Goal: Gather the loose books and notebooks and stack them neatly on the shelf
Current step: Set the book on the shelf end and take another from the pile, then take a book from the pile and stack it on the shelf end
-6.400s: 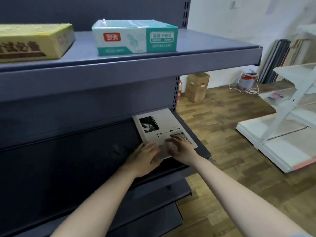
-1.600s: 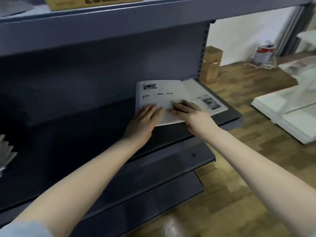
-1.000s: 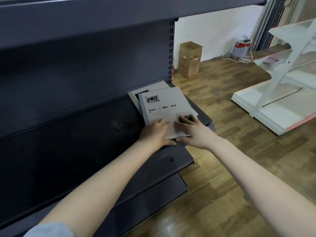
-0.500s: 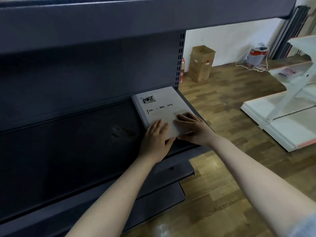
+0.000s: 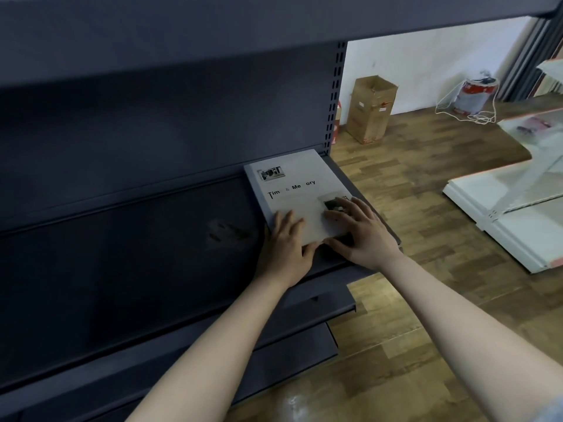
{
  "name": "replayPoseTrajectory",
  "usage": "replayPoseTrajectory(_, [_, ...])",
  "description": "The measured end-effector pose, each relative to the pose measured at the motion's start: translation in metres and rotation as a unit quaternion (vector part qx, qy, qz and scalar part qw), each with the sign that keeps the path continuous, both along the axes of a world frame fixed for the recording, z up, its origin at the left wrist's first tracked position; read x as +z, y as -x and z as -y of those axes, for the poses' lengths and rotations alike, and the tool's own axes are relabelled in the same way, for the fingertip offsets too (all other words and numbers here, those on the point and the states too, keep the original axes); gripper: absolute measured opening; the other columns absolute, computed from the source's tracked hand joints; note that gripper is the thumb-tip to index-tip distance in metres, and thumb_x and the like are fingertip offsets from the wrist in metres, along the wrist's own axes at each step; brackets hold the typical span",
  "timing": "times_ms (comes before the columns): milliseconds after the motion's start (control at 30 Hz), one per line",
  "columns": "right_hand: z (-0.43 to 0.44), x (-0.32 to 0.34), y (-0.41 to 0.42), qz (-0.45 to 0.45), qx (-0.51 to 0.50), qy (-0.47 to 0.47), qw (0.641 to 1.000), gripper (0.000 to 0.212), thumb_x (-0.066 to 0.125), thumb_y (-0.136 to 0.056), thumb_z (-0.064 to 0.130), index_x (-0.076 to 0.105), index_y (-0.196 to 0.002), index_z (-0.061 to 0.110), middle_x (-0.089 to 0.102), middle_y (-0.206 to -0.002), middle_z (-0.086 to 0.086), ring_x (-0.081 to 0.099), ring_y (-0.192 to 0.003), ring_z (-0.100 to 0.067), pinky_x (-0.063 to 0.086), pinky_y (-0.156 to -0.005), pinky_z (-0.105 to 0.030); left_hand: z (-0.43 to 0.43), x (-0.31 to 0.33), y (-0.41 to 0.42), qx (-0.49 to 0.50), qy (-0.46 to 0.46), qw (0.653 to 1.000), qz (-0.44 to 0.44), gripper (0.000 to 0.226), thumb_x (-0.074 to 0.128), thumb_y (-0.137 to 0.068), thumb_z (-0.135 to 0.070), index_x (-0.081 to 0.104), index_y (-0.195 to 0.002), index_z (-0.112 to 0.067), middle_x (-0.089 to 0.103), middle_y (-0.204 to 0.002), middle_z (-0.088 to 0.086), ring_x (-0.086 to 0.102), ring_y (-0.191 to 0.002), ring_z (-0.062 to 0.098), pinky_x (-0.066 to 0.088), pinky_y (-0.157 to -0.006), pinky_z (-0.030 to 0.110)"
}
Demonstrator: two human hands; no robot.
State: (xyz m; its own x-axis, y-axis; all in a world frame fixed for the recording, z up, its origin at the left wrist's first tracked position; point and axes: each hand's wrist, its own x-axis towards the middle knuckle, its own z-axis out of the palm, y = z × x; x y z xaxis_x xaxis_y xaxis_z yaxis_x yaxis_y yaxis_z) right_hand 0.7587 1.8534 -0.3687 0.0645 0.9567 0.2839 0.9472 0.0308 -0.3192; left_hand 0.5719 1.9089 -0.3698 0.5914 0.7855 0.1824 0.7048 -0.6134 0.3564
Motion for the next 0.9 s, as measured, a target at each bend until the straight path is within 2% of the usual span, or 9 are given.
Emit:
replayPoseTrajectory(200, [0.0, -0.002, -0.002, -0.01, 0.004, -0.022, 1.0, 0.064, 0.046, -0.077, 0.065, 0.055, -0.129, 0.027, 0.042, -0.144, 0.002, 0.029, -0.138, -0.03, 0.03, -0.109, -0.045, 0.003, 0.003, 0.001, 0.004, 0.011, 1.0, -0.028, 0.06, 0.041, -0.096, -0.047, 0.032, -0.145, -0.014, 0.016, -0.156, 0.01, -0.001, -0.143, 0.035, 0.013, -0.116, 0.05])
replayPoseTrajectory(333, [-0.001, -0.004, -0.003, -0.007, -0.004, -0.024, 1.0, 0.063, 0.048, -0.077, 0.065, 0.057, -0.126, 0.027, 0.046, -0.141, 0.002, 0.034, -0.136, -0.026, 0.032, -0.109, -0.043, 0.004, 0.004, 0.001, -0.022, -0.015, 1.0, -0.015, 0.047, 0.049, -0.095, -0.038, 0.048, -0.134, -0.013, 0.022, -0.155, 0.012, 0.006, -0.141, 0.043, 0.018, -0.112, 0.059])
replayPoseTrajectory(433, [-0.002, -0.003, -0.003, -0.008, 0.0, -0.02, 1.0, 0.063, 0.045, -0.078, 0.065, 0.056, -0.127, 0.028, 0.046, -0.141, 0.002, 0.033, -0.136, -0.026, 0.031, -0.109, -0.044, 0.005, 0.006, 0.001, -0.04, -0.028, 0.998, -0.03, 0.038, 0.049, -0.096, -0.03, 0.051, -0.13, -0.014, 0.024, -0.154, 0.014, 0.008, -0.139, 0.049, 0.016, -0.109, 0.065])
replayPoseTrajectory(567, [0.0, 0.0, -0.002, -0.025, 0.007, -0.011, 1.0, 0.062, 0.049, -0.079, 0.059, 0.056, -0.13, 0.025, 0.045, -0.144, 0.003, 0.03, -0.138, -0.027, 0.028, -0.11, -0.047, 0.007, 0.01, -0.002, -0.037, -0.012, 0.993, -0.108, 0.043, 0.037, -0.1, -0.033, 0.037, -0.14, -0.019, 0.012, -0.157, 0.01, 0.0, -0.14, 0.048, 0.01, -0.109, 0.065])
replayPoseTrajectory(667, [0.004, 0.007, 0.002, -0.012, 0.0, 0.013, 1.0, 0.061, 0.045, -0.083, 0.056, 0.049, -0.136, 0.027, 0.035, -0.15, 0.001, 0.023, -0.142, -0.025, 0.019, -0.113, -0.048, 0.006, 0.017, -0.004, -0.039, 0.019, 0.987, -0.155, 0.05, 0.031, -0.101, -0.036, 0.02, -0.147, -0.02, 0.001, -0.158, 0.007, -0.008, -0.142, 0.043, 0.007, -0.11, 0.064])
replayPoseTrajectory(767, [0.01, 0.009, 0.011, 0.005, -0.02, 0.046, 0.999, 0.055, 0.051, -0.091, 0.035, 0.037, -0.143, 0.028, 0.018, -0.157, 0.0, 0.009, -0.145, -0.023, 0.008, -0.115, -0.052, 0.006, 0.028, -0.001, -0.041, 0.048, 0.982, -0.178, 0.056, 0.027, -0.101, -0.037, 0.007, -0.151, -0.02, -0.007, -0.159, 0.004, -0.013, -0.142, 0.04, -0.002, -0.112, 0.062])
replayPoseTrajectory(833, [0.014, 0.008, 0.022, 0.028, -0.025, 0.032, 0.999, 0.056, 0.05, -0.091, 0.029, 0.034, -0.145, 0.026, 0.016, -0.157, 0.0, 0.01, -0.145, -0.02, 0.002, -0.116, -0.054, 0.007, 0.037, 0.01, -0.027, 0.039, 0.982, -0.185, 0.061, 0.026, -0.1, -0.043, 0.002, -0.151, -0.02, -0.009, -0.159, 0.003, -0.012, -0.143, 0.039, -0.006, -0.114, 0.057])
replayPoseTrajectory(900, [0.014, 0.011, 0.039, 0.033, -0.016, 0.026, 0.999, 0.056, 0.048, -0.091, 0.031, 0.035, -0.145, 0.024, 0.016, -0.157, -0.002, 0.013, -0.145, -0.021, -0.002, -0.116, -0.05, 0.007, 0.046, 0.03, -0.028, 0.007, 0.981, -0.192, 0.062, 0.025, -0.099, -0.047, 0.004, -0.152, -0.02, -0.007, -0.159, 0.002, -0.008, -0.144, 0.035, -0.007, -0.116, 0.053])
